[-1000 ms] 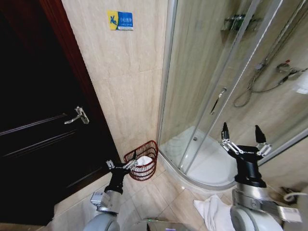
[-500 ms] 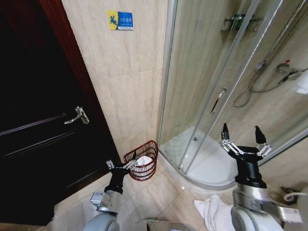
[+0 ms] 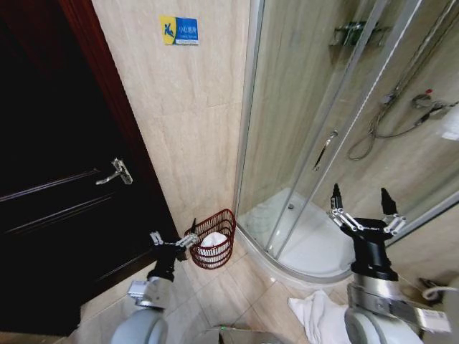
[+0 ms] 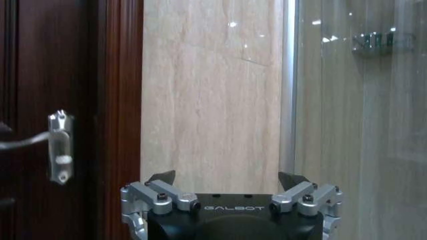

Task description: Discard the used towel into the hamper.

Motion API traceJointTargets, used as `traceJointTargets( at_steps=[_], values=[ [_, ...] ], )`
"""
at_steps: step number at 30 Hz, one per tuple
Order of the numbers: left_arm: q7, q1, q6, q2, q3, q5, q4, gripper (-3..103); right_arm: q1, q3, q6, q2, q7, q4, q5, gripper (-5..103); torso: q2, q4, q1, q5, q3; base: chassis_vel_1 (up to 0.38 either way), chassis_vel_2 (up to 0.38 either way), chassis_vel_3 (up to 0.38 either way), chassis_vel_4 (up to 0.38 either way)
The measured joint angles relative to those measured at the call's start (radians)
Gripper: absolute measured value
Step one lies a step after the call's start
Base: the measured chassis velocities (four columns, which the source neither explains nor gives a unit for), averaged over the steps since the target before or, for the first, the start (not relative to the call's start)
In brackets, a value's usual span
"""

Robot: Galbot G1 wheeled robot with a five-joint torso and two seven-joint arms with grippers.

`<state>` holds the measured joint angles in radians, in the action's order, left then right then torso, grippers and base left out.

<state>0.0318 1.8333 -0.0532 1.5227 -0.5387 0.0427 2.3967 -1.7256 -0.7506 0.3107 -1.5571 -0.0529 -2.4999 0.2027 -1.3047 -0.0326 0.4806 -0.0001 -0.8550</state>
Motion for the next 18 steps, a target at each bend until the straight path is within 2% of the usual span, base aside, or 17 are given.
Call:
traceJointTargets(
  at_steps=[6, 18],
  values=[
    [0.0, 0.004, -0.005, 0.018, -0.032, -0.043, 0.001, 100, 0.001, 0.001, -0.002, 0.0, 0.0, 0.0, 0.0, 100, 0.0, 0.0, 0.0, 0.0, 0.0, 0.0, 0.0, 0.0, 0.0],
    [-0.007, 0.02, -0.014, 0.076, -0.03, -0.103, 0.001, 100, 0.001, -0.003, -0.007, 0.007, 0.001, 0.0, 0.017, 100, 0.0, 0.0, 0.0, 0.0001, 0.0, 0.0, 0.0, 0.0, 0.0]
  ],
)
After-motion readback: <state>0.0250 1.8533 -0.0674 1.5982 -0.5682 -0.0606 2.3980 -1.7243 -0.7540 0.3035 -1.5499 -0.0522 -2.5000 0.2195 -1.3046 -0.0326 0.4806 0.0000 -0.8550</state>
